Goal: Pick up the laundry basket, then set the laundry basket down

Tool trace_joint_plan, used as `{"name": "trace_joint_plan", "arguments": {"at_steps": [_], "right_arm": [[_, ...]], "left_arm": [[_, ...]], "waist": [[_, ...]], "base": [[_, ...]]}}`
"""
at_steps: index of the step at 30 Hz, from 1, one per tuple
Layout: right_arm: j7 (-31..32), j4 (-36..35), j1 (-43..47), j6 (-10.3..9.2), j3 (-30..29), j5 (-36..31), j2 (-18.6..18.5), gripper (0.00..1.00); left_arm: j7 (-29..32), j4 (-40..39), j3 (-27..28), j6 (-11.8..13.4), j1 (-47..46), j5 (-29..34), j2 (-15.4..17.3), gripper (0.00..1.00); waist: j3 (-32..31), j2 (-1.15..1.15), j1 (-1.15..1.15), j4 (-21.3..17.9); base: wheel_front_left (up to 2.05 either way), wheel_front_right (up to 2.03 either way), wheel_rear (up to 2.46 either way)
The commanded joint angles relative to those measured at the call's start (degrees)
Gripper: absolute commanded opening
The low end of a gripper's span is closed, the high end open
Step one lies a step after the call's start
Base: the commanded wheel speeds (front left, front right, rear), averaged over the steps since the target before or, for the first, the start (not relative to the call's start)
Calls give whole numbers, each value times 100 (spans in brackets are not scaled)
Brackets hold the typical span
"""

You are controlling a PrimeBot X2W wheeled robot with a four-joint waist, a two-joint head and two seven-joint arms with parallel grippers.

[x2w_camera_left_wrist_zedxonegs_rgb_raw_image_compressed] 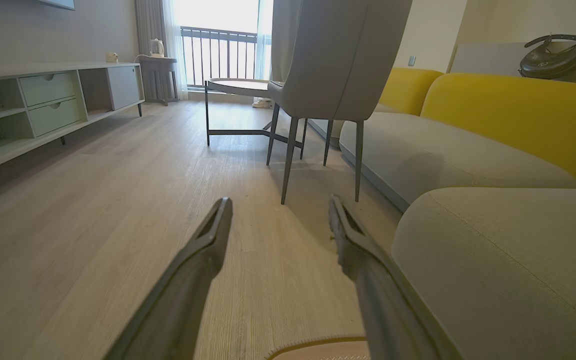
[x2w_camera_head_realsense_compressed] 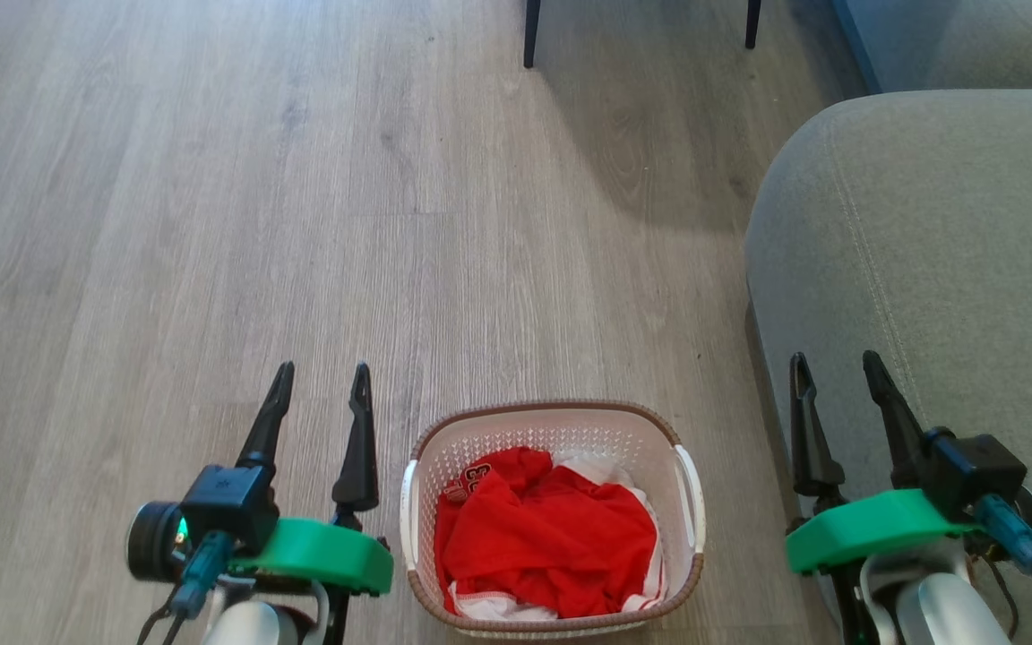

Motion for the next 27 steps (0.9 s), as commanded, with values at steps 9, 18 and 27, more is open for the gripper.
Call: {"name": "trace_joint_plan", "arguments": {"at_steps": [9,18,27], "right_arm": [[-68,-185,-158,40,164,28,0,100],[-68,-192,-181,40,177,16,0,100],[-68,-174,-204,40,216,13,1,100]], "left_arm": [[-29,-103,188,-11,-176,-43,-20,100],[-29,-47,163,-50,-199,-86,-20,100],[-29,-22,164,-101,-199,-252,-20,100]], "waist": [[-2,0,0,5],[56,0,0,9],[81,0,0,-20]], "base": [[0,0,0],[0,0,0],[0,0,0]]}}
